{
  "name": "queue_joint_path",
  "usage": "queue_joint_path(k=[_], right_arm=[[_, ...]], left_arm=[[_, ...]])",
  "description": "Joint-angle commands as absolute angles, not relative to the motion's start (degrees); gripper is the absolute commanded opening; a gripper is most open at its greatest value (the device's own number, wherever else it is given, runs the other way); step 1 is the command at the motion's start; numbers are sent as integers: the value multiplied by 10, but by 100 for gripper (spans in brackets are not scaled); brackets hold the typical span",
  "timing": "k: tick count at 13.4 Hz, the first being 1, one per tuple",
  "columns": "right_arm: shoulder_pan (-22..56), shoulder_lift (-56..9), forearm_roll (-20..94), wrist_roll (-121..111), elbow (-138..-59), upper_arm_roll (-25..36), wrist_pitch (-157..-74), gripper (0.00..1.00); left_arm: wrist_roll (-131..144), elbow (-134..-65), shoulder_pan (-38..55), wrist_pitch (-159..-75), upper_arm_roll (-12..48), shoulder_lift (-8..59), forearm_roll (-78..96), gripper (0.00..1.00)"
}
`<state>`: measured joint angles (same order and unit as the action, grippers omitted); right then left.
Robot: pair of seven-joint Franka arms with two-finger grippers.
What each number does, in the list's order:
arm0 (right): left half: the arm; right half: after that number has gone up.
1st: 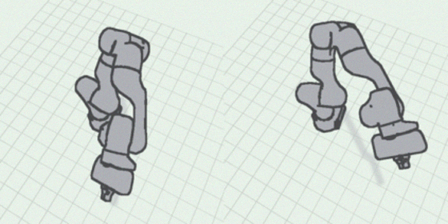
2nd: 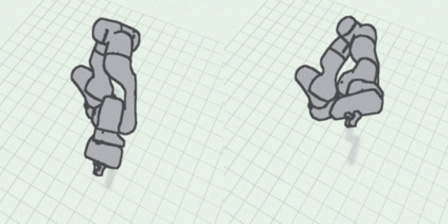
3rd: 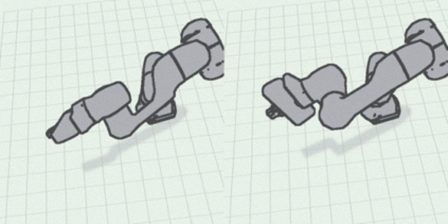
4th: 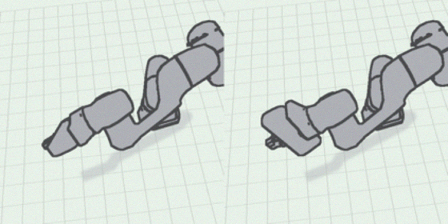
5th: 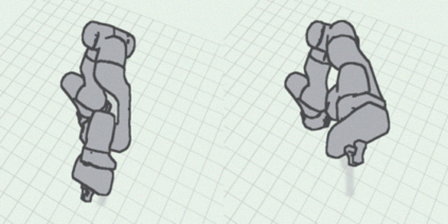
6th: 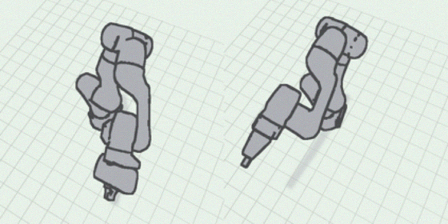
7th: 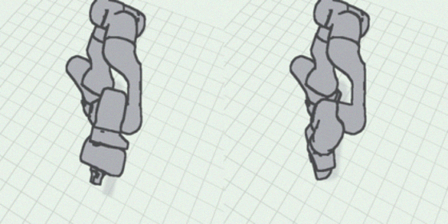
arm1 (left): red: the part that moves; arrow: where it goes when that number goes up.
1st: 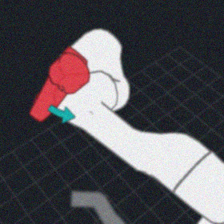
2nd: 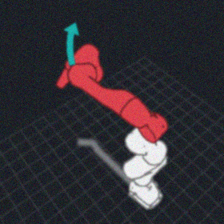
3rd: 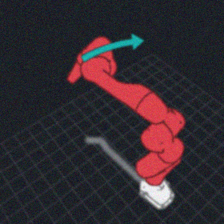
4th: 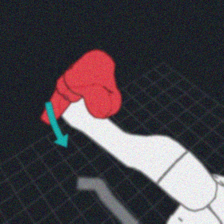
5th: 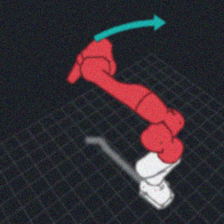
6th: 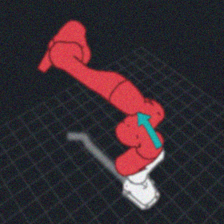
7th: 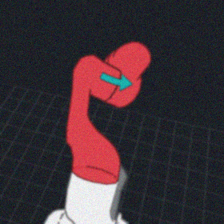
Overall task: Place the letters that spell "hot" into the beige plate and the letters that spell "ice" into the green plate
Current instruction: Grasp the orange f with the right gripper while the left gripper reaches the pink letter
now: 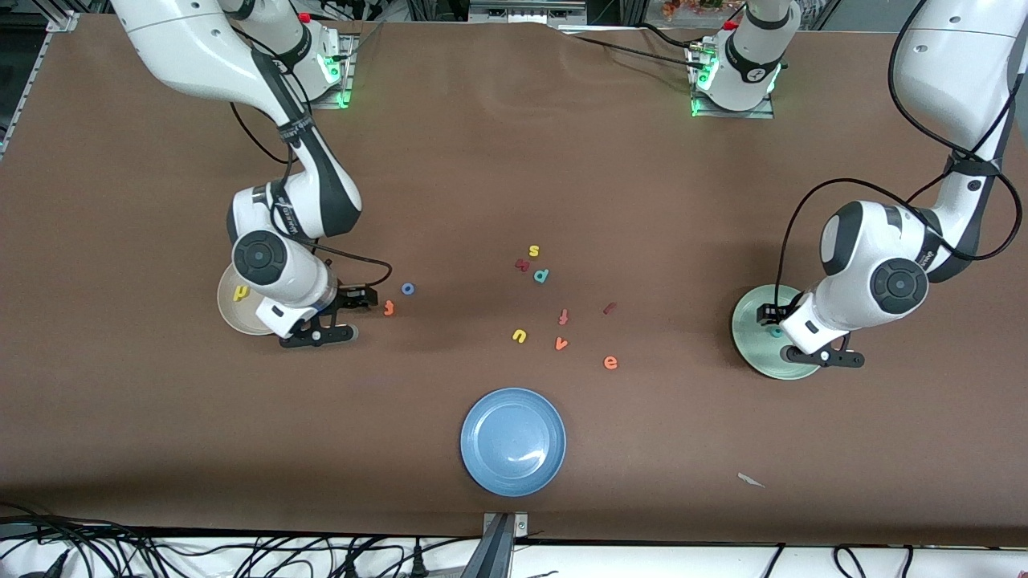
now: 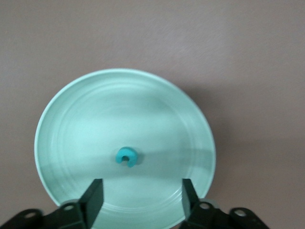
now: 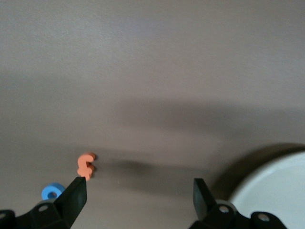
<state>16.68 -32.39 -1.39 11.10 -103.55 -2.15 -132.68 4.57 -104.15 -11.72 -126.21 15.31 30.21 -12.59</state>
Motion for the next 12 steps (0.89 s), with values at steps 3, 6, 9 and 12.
queue_joint_path(k=[3, 6, 9, 12], right_arm=[[208, -352, -6, 158, -1035, -27, -1383, 99], [212, -367, -13, 156, -1035, -26, -1398, 92], [214, -379, -17, 151, -1036, -27, -1408, 70], [214, -379, -17, 152, -1039, -27, -1408, 62]], left_arm=[[98, -1018, -30, -1254, 167, 305, -144, 100], [115, -1009, 11, -1255, 167, 314, -141, 100], [112, -1001, 58, -1254, 167, 316, -142, 100], [112, -997, 86, -1255, 168, 329, -137, 100]])
